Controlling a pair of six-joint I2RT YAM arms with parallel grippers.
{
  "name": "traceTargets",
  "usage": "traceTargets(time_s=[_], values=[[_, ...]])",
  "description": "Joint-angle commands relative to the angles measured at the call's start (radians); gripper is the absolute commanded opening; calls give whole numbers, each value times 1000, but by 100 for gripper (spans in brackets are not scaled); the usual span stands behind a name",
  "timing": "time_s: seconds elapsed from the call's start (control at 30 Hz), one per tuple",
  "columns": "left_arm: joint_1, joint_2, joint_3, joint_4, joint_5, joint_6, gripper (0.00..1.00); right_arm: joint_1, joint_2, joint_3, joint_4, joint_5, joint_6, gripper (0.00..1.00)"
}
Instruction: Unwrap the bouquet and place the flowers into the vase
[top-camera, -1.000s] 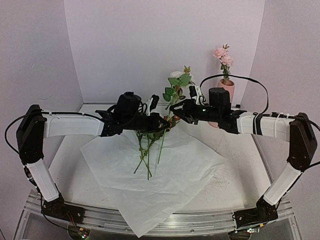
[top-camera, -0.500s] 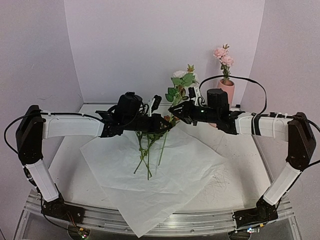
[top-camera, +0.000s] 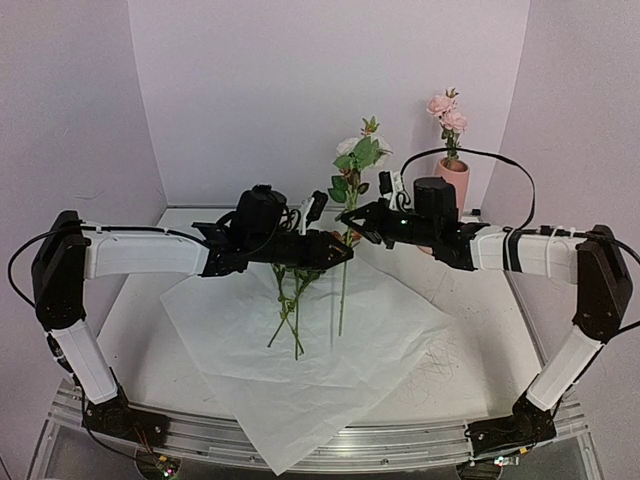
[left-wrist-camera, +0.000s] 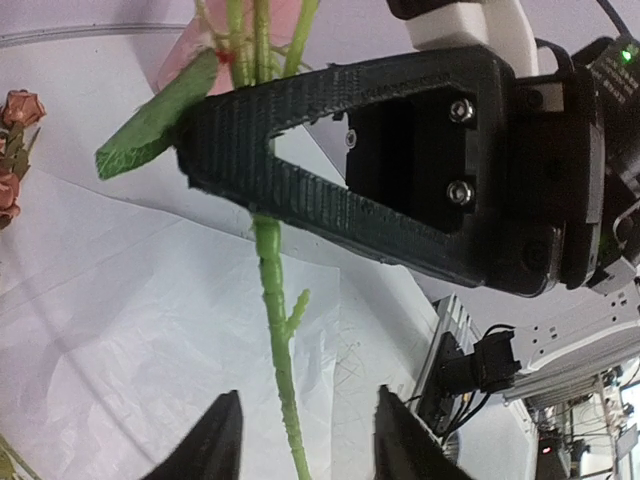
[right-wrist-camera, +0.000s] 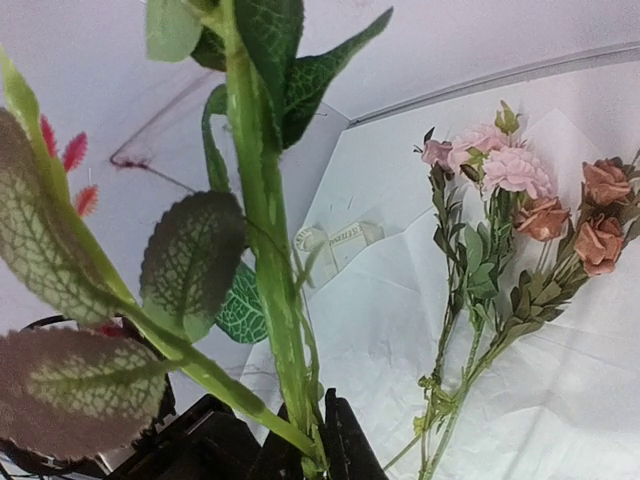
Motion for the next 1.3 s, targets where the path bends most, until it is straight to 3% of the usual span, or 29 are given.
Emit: traceTargets(time_s=[0.0, 0.1, 0.3, 0.47, 0.57, 0.93, 1.27], values=[[-5, -81, -18, 51, -69, 25, 59, -3, -144, -46, 33, 78, -157, 0], [-4, -115, -53, 51, -129, 35, 67, -2, -235, -90, -20, 202, -299, 0], [-4, -123, -70, 48, -145, 58, 67, -4, -391, -130, -116, 612, -620, 0], [-4, -111, -71, 49, -142, 61, 67, -9, -397, -56, -151, 975, -827, 0], [-4, -111, -69, 48, -148, 61, 67, -40, -363, 21, -152, 1100, -902, 0], [-4, -134, -104, 47, -167, 67, 67, -244, -235, 354, -162, 1042, -916, 0], [-5, -153, -120, 39, -194, 74, 67, -304, -35, 707, -161, 986, -962, 0]])
